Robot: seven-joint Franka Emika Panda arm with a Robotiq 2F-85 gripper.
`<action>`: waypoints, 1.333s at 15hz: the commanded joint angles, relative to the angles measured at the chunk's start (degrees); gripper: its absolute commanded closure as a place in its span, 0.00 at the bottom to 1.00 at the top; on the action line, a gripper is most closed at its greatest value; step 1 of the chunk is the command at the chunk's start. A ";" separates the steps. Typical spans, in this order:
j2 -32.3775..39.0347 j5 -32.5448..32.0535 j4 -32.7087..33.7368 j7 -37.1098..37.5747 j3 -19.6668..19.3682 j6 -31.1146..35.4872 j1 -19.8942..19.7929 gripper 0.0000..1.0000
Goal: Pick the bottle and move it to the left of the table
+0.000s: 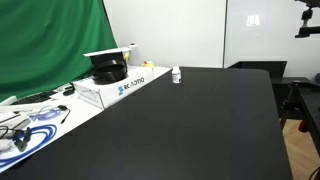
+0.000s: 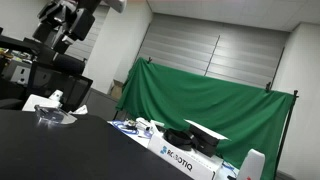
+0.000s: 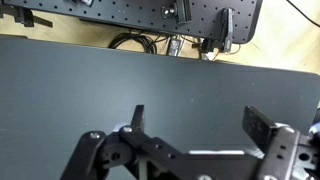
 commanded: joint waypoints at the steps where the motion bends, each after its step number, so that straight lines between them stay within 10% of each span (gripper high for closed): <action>1: 0.08 0.20 0.10 -0.23 0.28 -0.11 -0.36 0.00; 20: 3.52 -2.14 1.56 -1.56 -0.62 2.67 -2.08 0.00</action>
